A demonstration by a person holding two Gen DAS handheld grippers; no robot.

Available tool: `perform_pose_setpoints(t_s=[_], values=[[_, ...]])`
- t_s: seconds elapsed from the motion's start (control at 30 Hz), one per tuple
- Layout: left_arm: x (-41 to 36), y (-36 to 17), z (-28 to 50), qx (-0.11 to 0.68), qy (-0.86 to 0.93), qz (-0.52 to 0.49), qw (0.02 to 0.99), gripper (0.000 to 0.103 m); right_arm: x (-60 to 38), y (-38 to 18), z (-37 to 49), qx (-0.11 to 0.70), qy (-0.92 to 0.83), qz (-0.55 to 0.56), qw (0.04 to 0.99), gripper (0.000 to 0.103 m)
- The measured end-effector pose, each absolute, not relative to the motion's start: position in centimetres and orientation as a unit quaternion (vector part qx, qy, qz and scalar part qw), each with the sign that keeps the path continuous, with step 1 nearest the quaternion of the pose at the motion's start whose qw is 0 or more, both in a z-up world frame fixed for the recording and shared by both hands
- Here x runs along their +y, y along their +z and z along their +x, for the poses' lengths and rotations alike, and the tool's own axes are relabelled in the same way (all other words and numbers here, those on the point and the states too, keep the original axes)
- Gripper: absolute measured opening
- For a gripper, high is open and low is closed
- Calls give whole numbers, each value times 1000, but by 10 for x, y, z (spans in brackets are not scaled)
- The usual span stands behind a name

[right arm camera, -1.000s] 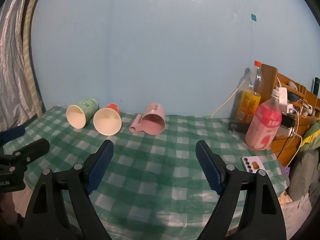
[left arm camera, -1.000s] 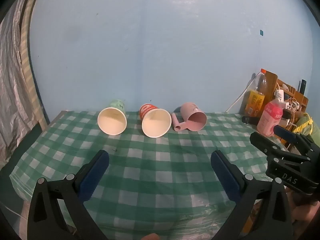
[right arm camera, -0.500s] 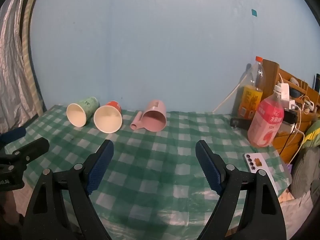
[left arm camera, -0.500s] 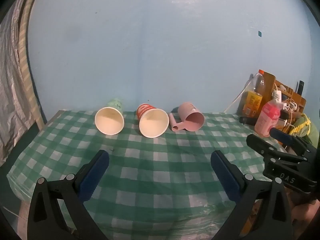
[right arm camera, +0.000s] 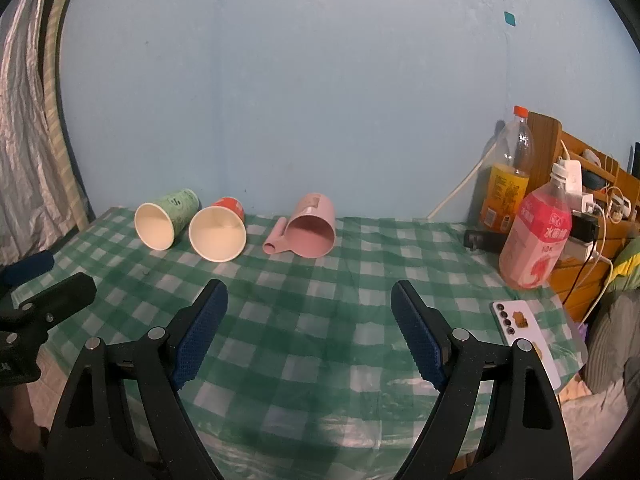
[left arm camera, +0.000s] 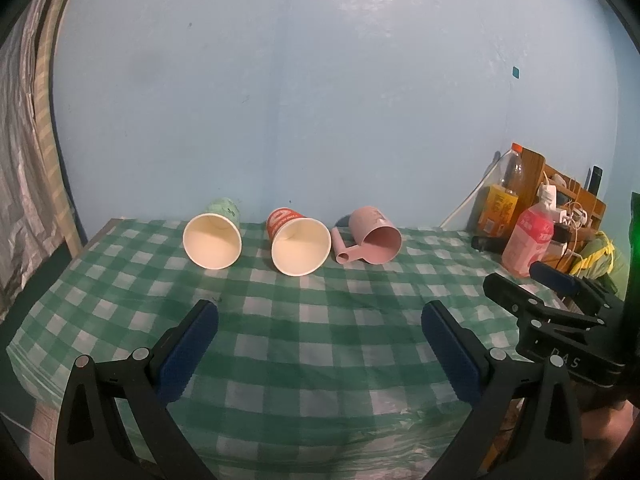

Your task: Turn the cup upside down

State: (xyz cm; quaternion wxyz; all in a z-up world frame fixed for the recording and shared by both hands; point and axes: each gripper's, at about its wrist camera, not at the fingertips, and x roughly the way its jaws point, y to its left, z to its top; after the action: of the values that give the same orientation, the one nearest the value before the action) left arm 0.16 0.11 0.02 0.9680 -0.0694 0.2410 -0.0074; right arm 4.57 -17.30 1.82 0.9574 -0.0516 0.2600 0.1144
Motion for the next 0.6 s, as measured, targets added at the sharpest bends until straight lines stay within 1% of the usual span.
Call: perform_pose_setpoints(t_s=[0.6], values=[[1, -3, 0, 241, -8, -68, 968, 103, -173, 17, 45, 264, 115, -50, 956, 83]])
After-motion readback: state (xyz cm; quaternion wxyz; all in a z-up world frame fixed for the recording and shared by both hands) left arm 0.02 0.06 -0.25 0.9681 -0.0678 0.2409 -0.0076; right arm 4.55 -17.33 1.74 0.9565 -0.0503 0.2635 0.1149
